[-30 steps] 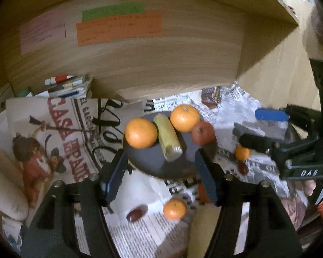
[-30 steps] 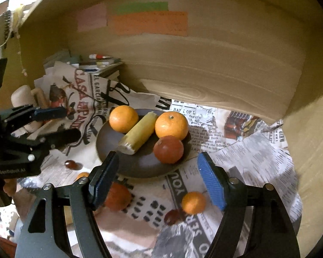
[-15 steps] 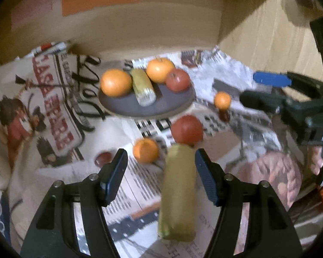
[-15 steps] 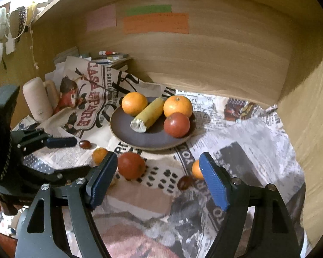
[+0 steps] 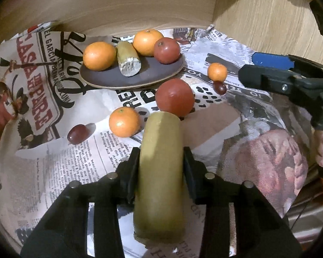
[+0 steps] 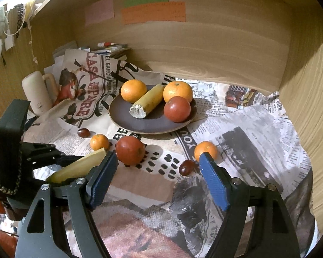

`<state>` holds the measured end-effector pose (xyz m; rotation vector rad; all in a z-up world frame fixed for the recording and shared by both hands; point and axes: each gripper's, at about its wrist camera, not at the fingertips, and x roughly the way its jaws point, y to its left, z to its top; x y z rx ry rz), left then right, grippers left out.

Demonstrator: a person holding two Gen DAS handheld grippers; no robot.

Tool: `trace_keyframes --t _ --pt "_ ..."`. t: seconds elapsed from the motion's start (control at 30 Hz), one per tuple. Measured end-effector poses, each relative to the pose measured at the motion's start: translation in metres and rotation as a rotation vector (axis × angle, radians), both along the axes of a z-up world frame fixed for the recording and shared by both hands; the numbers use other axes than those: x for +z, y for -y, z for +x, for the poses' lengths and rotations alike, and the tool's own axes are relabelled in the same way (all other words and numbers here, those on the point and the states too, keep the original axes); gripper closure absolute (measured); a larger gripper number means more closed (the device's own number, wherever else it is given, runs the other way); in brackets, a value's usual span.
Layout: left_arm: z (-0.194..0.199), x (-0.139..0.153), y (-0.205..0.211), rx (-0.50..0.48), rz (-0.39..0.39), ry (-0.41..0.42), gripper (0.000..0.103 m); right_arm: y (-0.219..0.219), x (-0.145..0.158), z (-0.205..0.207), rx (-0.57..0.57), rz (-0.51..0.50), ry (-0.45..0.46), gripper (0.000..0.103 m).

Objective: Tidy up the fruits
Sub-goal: 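Grasp a second yellow corn cylinder with the left tool and lift it, then grasp another red tomato with the right tool while the left tool holds the corn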

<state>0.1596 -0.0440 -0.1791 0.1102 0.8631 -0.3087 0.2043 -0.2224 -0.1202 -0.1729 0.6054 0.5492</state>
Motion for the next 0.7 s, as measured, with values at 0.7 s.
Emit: trace_keyframes --t 0.7 --pt "-0.007 0.036 -0.06 0.09 -0.118 0.072 0.066 -0.054 -0.035 0.04 0.091 -0.051 -0.153 0.027"
